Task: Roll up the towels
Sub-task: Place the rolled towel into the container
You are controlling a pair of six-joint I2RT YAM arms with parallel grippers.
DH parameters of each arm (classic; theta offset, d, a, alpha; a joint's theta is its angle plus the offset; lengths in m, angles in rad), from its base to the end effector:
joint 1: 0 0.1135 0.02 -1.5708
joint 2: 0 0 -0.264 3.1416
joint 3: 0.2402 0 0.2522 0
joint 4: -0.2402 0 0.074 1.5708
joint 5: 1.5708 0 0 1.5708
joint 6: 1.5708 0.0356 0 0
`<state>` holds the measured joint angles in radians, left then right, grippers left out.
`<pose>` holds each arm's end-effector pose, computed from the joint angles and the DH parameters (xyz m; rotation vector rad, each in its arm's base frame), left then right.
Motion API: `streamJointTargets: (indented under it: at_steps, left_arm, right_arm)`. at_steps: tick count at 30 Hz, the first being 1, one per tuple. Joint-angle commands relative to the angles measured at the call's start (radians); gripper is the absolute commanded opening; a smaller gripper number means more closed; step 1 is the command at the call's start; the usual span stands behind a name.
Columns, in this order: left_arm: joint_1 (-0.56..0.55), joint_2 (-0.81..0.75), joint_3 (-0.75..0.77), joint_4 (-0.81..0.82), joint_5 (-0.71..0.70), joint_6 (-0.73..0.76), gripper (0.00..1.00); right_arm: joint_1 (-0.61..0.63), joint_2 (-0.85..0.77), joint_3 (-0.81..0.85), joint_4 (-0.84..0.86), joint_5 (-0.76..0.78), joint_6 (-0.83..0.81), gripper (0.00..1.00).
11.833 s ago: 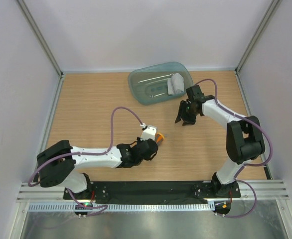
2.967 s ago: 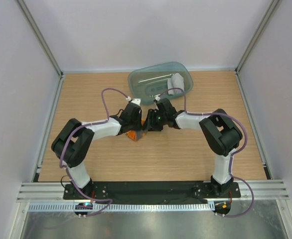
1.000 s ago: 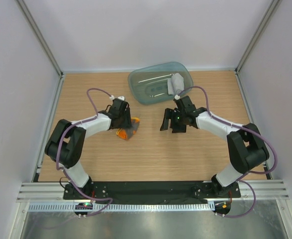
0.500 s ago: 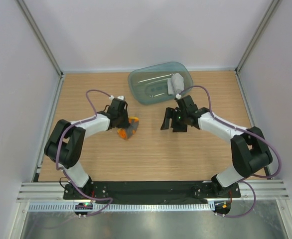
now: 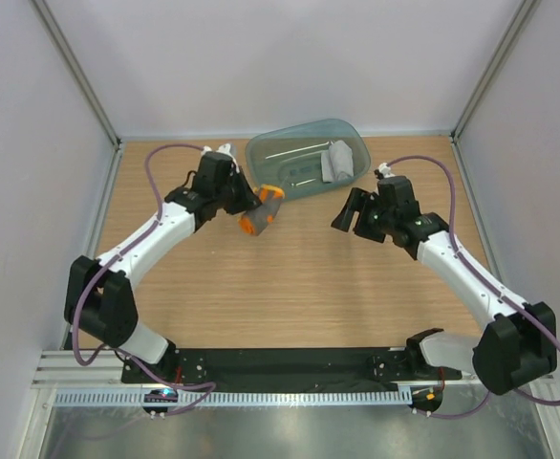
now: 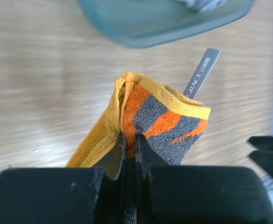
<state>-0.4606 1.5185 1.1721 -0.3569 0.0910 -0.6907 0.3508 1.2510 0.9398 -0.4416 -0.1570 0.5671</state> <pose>0.3035 -0.1542 0.2796 -0.2225 2.3612 -0.6884 0.2500 0.0974 0.2716 0.1777 2.3947 0.6301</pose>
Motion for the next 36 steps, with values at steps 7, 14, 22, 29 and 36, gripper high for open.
streamJointTargets:
  at_steps: [7, 14, 22, 29, 36]
  left_arm:
    - [-0.001, 0.259, 0.296, 0.203, 0.114, -0.231, 0.0]
    - [-0.006, 0.546, 0.581, 0.269, 0.017, -0.389, 0.0]
    - [-0.01, 0.815, 0.915, 0.214, -0.135, -0.46, 0.0]
    - [-0.033, 0.98, 1.129, 0.095, -0.272, -0.477, 0.0]
    - [-0.079, 1.152, 1.253, 0.116, -0.332, -0.533, 0.0]
  right_arm:
    - [-0.038, -0.154, -0.021, -0.032, 0.008, 0.086, 0.76]
    - [-0.038, -0.212, -0.05, -0.048, -0.042, 0.119, 0.76]
    - [-0.036, -0.251, -0.049, -0.107, -0.062, 0.105, 0.77]
    - [-0.036, -0.251, -0.041, -0.138, -0.052, 0.082, 0.77]
    - [-0.036, -0.257, -0.041, -0.175, -0.027, 0.059, 0.76]
